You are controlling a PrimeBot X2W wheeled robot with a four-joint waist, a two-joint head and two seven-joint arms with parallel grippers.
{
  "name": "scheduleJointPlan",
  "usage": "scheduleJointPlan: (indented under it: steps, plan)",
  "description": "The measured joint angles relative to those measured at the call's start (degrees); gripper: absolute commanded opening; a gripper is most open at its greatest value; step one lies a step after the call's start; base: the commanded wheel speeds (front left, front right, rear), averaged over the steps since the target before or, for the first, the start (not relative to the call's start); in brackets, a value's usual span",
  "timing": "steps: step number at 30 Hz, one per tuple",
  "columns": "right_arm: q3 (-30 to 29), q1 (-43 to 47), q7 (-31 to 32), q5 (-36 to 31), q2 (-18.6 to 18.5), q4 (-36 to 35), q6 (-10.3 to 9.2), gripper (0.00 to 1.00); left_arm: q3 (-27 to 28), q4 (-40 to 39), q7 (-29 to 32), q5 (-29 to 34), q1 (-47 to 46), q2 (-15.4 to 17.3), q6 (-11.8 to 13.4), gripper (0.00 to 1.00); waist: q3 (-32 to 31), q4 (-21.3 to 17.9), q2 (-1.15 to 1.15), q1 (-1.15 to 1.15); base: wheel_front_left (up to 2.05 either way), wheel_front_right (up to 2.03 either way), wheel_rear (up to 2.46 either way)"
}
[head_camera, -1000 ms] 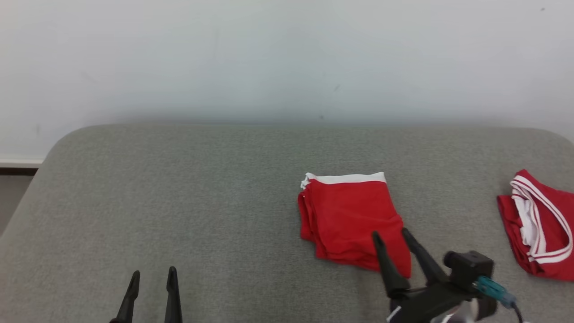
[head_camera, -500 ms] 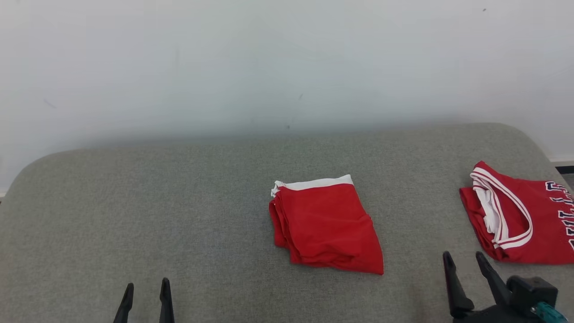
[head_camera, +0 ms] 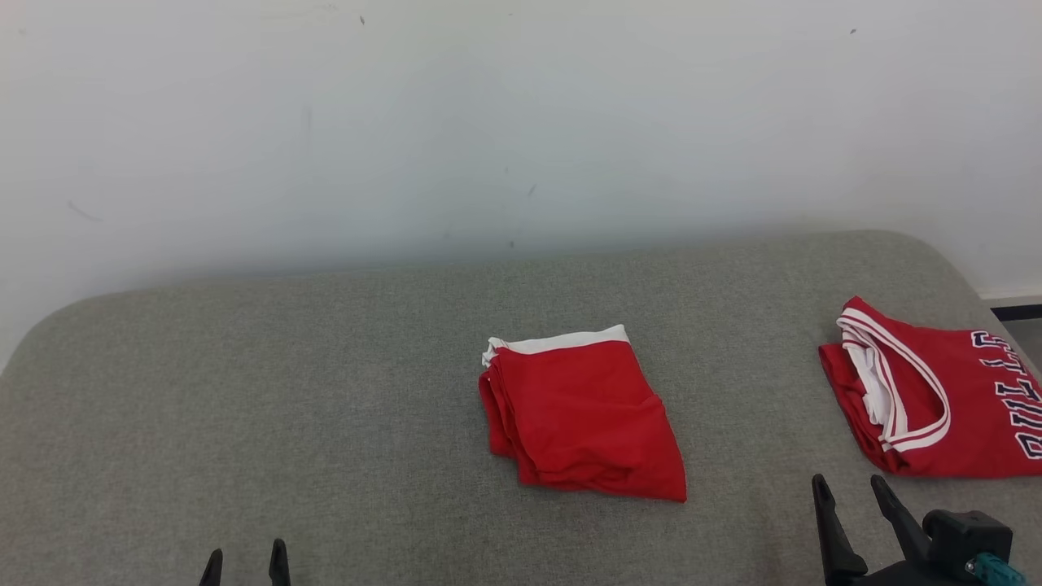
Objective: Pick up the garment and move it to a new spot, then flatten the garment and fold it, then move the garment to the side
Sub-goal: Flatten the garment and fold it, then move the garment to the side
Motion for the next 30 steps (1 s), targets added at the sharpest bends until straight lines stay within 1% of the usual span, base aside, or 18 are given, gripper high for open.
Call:
scheduleJointPlan:
  steps: [10, 30]
  plan:
    - [0.4, -0.2, 0.7, 0.0, 0.0, -0.7, 0.00, 1.00, 1.1, -0.1, 0.0, 0.6, 0.3, -0.3, -0.4, 1.00, -0.1, 0.3, 0.00, 0.00, 0.00, 0.00, 0.00]
    - [0.1, -0.4, 1.1, 0.1, 0.6, -0.9, 0.00, 1.00, 1.0, -0.2, 0.0, 1.4, 0.8, -1.0, -1.1, 1.00, 0.3, 1.2, 0.00, 0.00, 0.00, 0.00, 0.00]
